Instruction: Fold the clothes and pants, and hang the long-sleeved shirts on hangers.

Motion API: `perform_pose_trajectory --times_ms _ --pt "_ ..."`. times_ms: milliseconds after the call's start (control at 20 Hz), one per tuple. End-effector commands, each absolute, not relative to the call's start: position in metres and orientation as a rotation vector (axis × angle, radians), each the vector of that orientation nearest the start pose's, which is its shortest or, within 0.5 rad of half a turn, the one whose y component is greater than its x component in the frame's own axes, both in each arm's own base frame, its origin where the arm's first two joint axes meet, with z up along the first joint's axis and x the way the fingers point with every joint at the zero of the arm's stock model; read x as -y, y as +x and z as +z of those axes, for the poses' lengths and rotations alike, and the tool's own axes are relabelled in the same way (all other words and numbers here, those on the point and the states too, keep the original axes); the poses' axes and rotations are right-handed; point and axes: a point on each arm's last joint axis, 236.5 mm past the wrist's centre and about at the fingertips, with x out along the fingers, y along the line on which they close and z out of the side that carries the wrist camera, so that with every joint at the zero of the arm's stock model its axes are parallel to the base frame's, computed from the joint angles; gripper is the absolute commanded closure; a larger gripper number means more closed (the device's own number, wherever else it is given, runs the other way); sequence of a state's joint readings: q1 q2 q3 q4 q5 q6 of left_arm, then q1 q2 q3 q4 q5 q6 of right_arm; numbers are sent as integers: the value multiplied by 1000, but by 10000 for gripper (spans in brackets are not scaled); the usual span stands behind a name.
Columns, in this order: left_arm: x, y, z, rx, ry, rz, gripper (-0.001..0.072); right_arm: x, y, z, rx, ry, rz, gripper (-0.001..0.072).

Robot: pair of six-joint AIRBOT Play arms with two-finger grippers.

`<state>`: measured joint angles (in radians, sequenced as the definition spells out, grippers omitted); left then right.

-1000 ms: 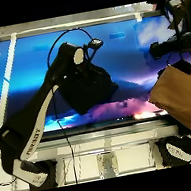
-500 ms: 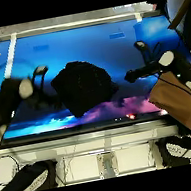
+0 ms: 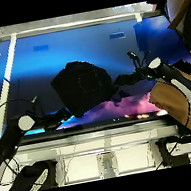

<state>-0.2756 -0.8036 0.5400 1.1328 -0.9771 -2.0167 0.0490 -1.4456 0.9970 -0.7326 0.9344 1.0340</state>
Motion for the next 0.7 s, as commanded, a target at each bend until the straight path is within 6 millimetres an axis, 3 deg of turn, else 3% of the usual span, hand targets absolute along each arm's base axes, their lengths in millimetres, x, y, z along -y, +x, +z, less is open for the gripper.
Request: perform_pose_trajectory --times_ms 0,150,300,550,600,650 --pt "179 237 -49 -1384 -833 -123 4 -159 394 -42 -1181 422 583 79" --pt "199 253 -65 -1400 -954 -130 4 -159 395 -42 -1180 422 583 79" --pt "196 274 -82 -1354 -1019 -59 5 -159 395 -42 -1179 421 582 80" --pt "204 282 -84 -1309 -1029 -56 6 -156 400 -42 -1160 419 565 81" --pt "207 286 -82 -1285 -1035 -59 16 -156 401 -42 -1158 419 563 81" --pt "210 288 -81 -1266 -1026 -65 105 -156 401 -42 -1157 419 562 81"
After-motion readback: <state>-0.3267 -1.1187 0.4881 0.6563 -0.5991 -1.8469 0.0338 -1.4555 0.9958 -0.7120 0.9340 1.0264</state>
